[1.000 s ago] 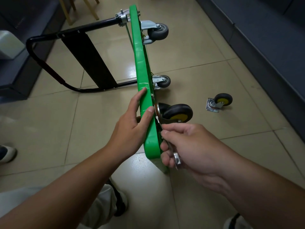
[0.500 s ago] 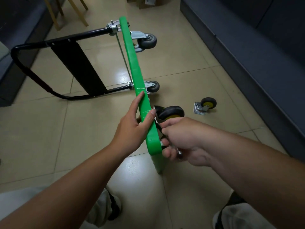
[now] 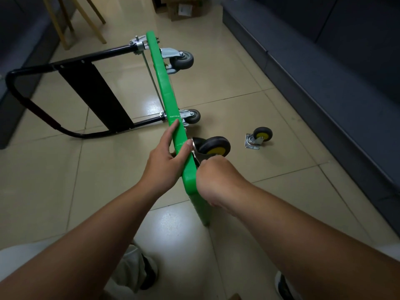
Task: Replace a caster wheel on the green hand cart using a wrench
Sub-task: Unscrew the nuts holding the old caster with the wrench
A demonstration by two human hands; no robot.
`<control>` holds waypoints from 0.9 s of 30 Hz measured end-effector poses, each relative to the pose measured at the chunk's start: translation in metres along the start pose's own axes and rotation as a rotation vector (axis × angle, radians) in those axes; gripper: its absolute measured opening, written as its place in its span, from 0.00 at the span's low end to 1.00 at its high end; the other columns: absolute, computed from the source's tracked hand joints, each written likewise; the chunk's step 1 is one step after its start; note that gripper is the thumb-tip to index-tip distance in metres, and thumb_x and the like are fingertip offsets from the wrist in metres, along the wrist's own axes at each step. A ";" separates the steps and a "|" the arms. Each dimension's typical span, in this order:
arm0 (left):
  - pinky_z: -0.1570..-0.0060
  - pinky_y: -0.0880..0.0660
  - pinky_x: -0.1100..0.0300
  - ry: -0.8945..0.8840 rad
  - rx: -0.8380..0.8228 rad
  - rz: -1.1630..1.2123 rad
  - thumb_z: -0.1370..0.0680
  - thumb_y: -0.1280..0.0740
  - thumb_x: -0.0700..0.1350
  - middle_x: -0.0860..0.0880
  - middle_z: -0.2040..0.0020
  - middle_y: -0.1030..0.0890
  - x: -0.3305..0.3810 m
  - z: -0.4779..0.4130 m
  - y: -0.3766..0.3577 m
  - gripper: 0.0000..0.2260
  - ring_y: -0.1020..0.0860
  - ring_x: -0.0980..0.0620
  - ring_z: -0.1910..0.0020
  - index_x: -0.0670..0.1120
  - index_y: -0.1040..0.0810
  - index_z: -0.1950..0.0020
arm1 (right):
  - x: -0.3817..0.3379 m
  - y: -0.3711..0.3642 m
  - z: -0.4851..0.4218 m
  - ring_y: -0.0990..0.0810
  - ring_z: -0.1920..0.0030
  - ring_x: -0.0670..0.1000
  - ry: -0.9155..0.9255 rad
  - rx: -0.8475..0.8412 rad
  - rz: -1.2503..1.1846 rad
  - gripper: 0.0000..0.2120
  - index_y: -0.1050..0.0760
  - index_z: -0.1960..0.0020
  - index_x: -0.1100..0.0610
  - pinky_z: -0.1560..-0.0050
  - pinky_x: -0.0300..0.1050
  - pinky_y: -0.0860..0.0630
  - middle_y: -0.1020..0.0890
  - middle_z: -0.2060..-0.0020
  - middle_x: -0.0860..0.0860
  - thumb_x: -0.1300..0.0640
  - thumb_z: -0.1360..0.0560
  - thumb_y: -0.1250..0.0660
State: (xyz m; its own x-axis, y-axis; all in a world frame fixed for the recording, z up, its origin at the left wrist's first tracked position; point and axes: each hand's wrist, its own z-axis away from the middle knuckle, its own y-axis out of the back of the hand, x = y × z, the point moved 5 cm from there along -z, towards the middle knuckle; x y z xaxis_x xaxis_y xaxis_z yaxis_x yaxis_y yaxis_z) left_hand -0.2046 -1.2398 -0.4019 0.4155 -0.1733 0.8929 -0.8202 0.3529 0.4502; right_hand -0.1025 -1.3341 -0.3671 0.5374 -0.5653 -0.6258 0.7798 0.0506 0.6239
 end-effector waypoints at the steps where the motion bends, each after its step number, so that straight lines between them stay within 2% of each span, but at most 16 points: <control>1: 0.55 0.27 0.75 0.002 0.001 0.003 0.18 0.33 0.52 0.71 0.46 0.28 0.000 0.000 0.000 0.27 0.28 0.83 0.57 0.60 0.38 0.21 | 0.008 -0.004 -0.003 0.24 0.48 0.57 0.007 0.023 0.018 0.06 0.27 0.45 0.61 0.54 0.46 0.31 0.23 0.50 0.56 0.62 0.20 0.41; 2: 0.52 0.26 0.72 0.002 0.003 0.009 0.18 0.33 0.52 0.71 0.46 0.28 0.000 0.000 0.000 0.27 0.28 0.82 0.57 0.60 0.38 0.21 | 0.013 -0.008 -0.002 0.24 0.50 0.55 0.022 0.055 0.042 0.06 0.28 0.43 0.57 0.55 0.46 0.31 0.23 0.50 0.54 0.60 0.19 0.40; 3: 0.51 0.26 0.70 0.001 0.006 0.013 0.18 0.33 0.52 0.72 0.45 0.28 0.000 -0.001 -0.001 0.27 0.28 0.82 0.56 0.60 0.37 0.21 | 0.021 -0.014 -0.002 0.24 0.51 0.54 0.041 0.083 0.040 0.04 0.30 0.46 0.54 0.56 0.46 0.31 0.24 0.53 0.52 0.59 0.18 0.42; 7: 0.55 0.27 0.76 -0.001 -0.006 0.006 0.18 0.34 0.51 0.71 0.45 0.29 -0.001 -0.001 -0.001 0.27 0.28 0.83 0.56 0.60 0.38 0.20 | 0.041 -0.035 0.002 0.23 0.55 0.52 0.172 0.167 -0.076 0.13 0.34 0.53 0.52 0.59 0.48 0.28 0.31 0.64 0.44 0.51 0.15 0.53; 9: 0.50 0.24 0.71 0.005 -0.023 0.015 0.18 0.34 0.52 0.72 0.44 0.30 -0.002 0.000 -0.001 0.27 0.25 0.79 0.52 0.62 0.39 0.21 | 0.049 -0.042 -0.001 0.25 0.59 0.51 0.264 0.195 -0.063 0.14 0.35 0.53 0.52 0.63 0.46 0.31 0.32 0.66 0.43 0.50 0.15 0.55; 10: 0.46 0.22 0.65 0.007 -0.028 0.025 0.19 0.33 0.52 0.71 0.43 0.30 -0.001 0.000 -0.001 0.27 0.23 0.75 0.48 0.63 0.39 0.21 | 0.054 -0.046 -0.005 0.25 0.60 0.52 0.299 0.194 -0.033 0.13 0.37 0.53 0.51 0.65 0.47 0.33 0.32 0.67 0.43 0.50 0.15 0.55; 12: 0.43 0.19 0.55 0.013 -0.029 0.058 0.19 0.32 0.52 0.66 0.37 0.26 0.000 0.000 -0.001 0.27 0.20 0.62 0.42 0.65 0.38 0.22 | 0.069 -0.052 -0.018 0.22 0.59 0.57 0.353 0.184 0.033 0.11 0.38 0.52 0.51 0.64 0.49 0.31 0.30 0.66 0.44 0.49 0.15 0.53; 13: 0.43 0.18 0.53 0.018 -0.026 0.067 0.20 0.32 0.52 0.60 0.33 0.26 0.001 -0.001 -0.001 0.28 0.19 0.58 0.41 0.64 0.38 0.23 | 0.077 -0.056 -0.029 0.21 0.57 0.59 0.380 0.180 0.042 0.10 0.37 0.50 0.51 0.63 0.50 0.29 0.26 0.64 0.47 0.48 0.15 0.52; 15: 0.46 0.17 0.52 0.025 -0.022 0.068 0.20 0.30 0.50 0.52 0.26 0.29 0.000 -0.002 0.000 0.28 0.19 0.54 0.40 0.64 0.37 0.23 | 0.084 -0.063 -0.049 0.19 0.54 0.62 0.444 0.175 0.022 0.12 0.32 0.45 0.54 0.61 0.54 0.25 0.20 0.56 0.53 0.48 0.16 0.49; 17: 0.46 0.17 0.50 0.025 -0.020 0.071 0.21 0.29 0.49 0.50 0.26 0.28 0.000 -0.002 0.002 0.28 0.19 0.51 0.38 0.65 0.35 0.25 | 0.086 -0.075 -0.065 0.19 0.57 0.64 0.535 0.186 0.023 0.19 0.26 0.42 0.60 0.66 0.54 0.24 0.17 0.56 0.57 0.48 0.18 0.49; 19: 0.49 0.16 0.51 0.032 -0.012 0.093 0.22 0.29 0.49 0.50 0.29 0.26 -0.002 -0.003 0.006 0.27 0.17 0.52 0.43 0.65 0.34 0.27 | 0.084 -0.083 -0.076 0.19 0.62 0.62 0.589 0.228 -0.005 0.21 0.24 0.44 0.63 0.71 0.50 0.27 0.17 0.59 0.58 0.49 0.18 0.48; 21: 0.51 0.16 0.52 0.032 -0.015 0.121 0.22 0.28 0.48 0.52 0.32 0.25 -0.003 -0.004 0.008 0.26 0.15 0.54 0.48 0.65 0.33 0.28 | 0.084 -0.083 -0.078 0.21 0.63 0.60 0.633 0.253 -0.003 0.20 0.24 0.46 0.64 0.70 0.49 0.31 0.18 0.60 0.58 0.50 0.18 0.47; 23: 0.49 0.16 0.51 0.025 -0.016 0.123 0.22 0.28 0.48 0.57 0.36 0.24 -0.001 -0.004 0.008 0.25 0.16 0.55 0.47 0.66 0.33 0.30 | 0.081 -0.080 -0.075 0.22 0.63 0.59 0.672 0.233 0.003 0.20 0.26 0.47 0.63 0.68 0.50 0.33 0.19 0.60 0.58 0.48 0.18 0.48; 25: 0.48 0.17 0.52 0.016 -0.018 0.095 0.22 0.29 0.48 0.64 0.40 0.27 0.003 -0.003 0.009 0.25 0.17 0.62 0.47 0.67 0.33 0.31 | 0.078 -0.074 -0.072 0.21 0.62 0.59 0.630 0.163 0.026 0.18 0.29 0.45 0.59 0.68 0.51 0.34 0.19 0.59 0.57 0.46 0.17 0.48; 27: 0.49 0.18 0.56 0.024 -0.032 0.059 0.21 0.30 0.48 0.69 0.42 0.31 0.006 -0.001 0.009 0.26 0.20 0.73 0.53 0.65 0.34 0.27 | 0.084 -0.067 -0.065 0.21 0.63 0.59 0.576 0.149 0.130 0.14 0.31 0.45 0.57 0.69 0.49 0.38 0.19 0.61 0.56 0.48 0.16 0.47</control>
State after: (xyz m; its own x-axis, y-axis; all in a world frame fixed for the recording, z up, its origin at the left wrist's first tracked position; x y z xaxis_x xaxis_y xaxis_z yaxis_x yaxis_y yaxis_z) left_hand -0.2092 -1.2365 -0.3926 0.3762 -0.1290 0.9175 -0.8310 0.3909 0.3957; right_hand -0.0883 -1.3315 -0.4919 0.7450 -0.0233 -0.6667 0.6652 -0.0496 0.7450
